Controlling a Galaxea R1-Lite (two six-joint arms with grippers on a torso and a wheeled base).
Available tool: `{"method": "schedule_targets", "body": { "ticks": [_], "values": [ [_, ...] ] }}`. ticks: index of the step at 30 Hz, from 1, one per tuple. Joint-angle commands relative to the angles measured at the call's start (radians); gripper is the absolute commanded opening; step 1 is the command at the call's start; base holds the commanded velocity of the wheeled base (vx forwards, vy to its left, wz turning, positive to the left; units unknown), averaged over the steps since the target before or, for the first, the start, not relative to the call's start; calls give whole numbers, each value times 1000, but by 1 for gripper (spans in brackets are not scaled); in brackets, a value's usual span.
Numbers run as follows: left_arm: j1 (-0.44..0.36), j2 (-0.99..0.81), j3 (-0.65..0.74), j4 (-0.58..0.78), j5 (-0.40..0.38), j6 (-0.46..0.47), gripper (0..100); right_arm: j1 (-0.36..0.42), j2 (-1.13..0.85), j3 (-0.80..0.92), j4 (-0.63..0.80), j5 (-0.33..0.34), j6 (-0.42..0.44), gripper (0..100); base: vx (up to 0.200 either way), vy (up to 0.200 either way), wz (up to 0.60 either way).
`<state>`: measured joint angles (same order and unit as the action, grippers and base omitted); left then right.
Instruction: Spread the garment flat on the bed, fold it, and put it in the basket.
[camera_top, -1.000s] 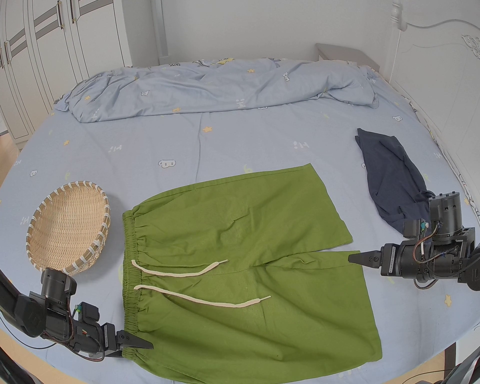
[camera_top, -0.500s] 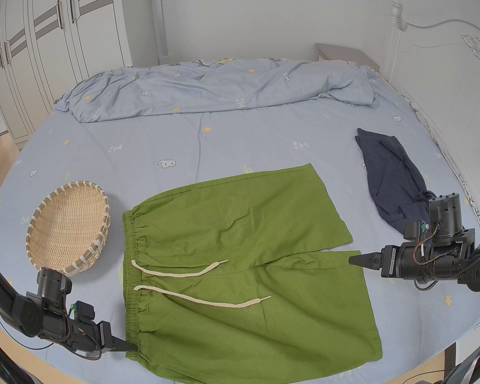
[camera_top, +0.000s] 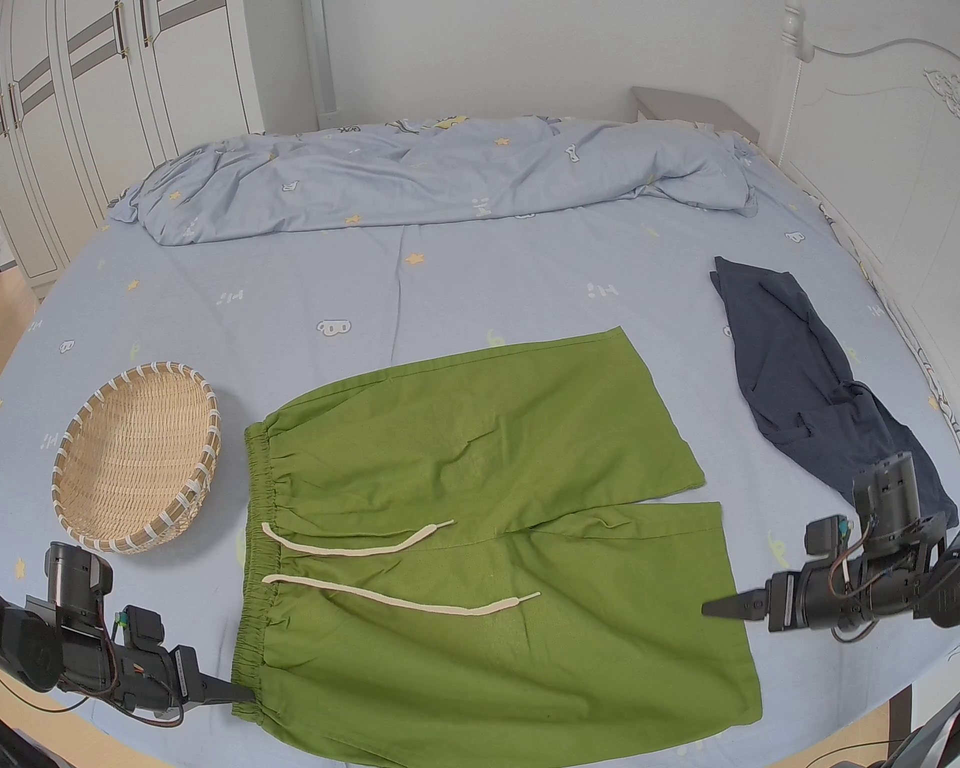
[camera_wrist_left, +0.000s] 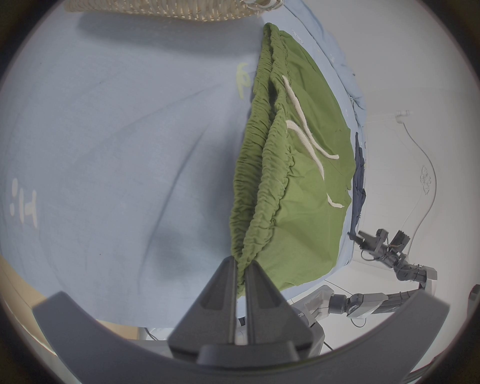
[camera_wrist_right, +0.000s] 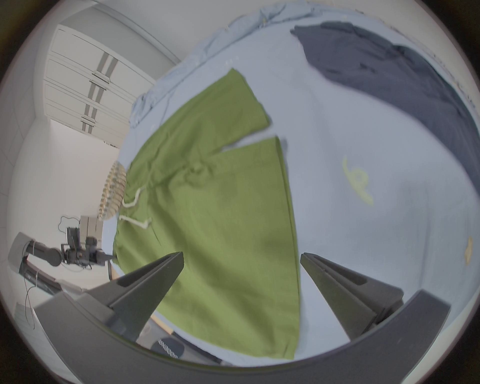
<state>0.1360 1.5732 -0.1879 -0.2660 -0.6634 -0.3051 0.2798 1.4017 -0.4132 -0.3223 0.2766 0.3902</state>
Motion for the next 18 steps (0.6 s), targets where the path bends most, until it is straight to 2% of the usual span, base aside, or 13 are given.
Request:
{"method": "schedule_targets", "body": {
  "ticks": [1,4,10,12,15,18],
  "values": [
    [11,-19,4,-1,1,0,0,-8,13,108,0,42,-21,100,0,0,0],
    [10,-22,5,-1,1,0,0,-53,65,151,-4,47,-51,100,0,0,0],
    [7,-21,5,-1,1,0,0,-123,66,205,-3,151,-114,100,0,0,0],
    [7,-21,4,-2,1,0,0,-128,68,209,-3,167,-123,100,0,0,0],
    [4,-21,5,-2,-1,0,0,-128,74,212,0,246,-131,100,0,0,0],
    [4,-24,5,-1,-1,0,0,-126,82,225,8,276,-134,100,0,0,0]
  ]
}}
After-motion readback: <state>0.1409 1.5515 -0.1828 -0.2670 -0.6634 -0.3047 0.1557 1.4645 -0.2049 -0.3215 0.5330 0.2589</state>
